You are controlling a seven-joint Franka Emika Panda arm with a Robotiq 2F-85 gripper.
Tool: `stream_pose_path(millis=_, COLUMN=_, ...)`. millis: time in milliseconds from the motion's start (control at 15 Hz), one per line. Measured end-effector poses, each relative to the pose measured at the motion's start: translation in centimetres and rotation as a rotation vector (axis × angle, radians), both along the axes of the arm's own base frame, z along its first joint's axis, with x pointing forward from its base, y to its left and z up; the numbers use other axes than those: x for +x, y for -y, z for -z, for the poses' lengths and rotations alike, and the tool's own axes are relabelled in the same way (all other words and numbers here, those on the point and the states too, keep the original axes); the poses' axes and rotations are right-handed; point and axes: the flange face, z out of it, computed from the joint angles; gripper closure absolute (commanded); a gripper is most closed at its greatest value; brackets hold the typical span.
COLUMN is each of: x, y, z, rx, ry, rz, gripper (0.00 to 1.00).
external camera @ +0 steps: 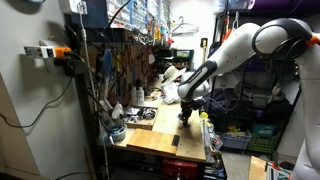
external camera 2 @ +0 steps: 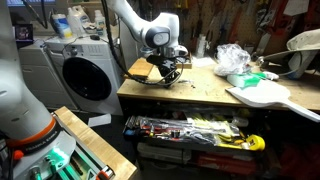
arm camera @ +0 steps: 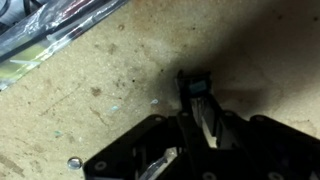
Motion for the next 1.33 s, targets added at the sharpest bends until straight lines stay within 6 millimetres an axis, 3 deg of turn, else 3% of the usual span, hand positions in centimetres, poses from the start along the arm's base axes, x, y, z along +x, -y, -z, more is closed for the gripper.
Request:
stream_pose_path(millis=333, x=0.1, y=0.0, z=0.2, rx=-0.001, ry=-0.002, rz=-0.008, gripper=0.65)
stream_pose_path(millis=533, x=0.2, y=-0.2, z=0.3, rx=0.001, ry=-0.005, rz=-0.043, gripper=0.66)
stream_pose_path(millis=667, x=0.3, y=-0.5, z=0.4, rx=0.000, ry=-0.007, rz=-0.070, gripper=0.71)
stream_pose_path(millis=933, x=0.4, y=-0.9, z=0.6, rx=-0.012, ry=-0.016, rz=-0.121, gripper=1.00)
stream_pose_path(millis=1333, x=0.6, y=-1.4, z=0.6, rx=-0.038, ry=-0.025, rz=-0.172, gripper=0.98)
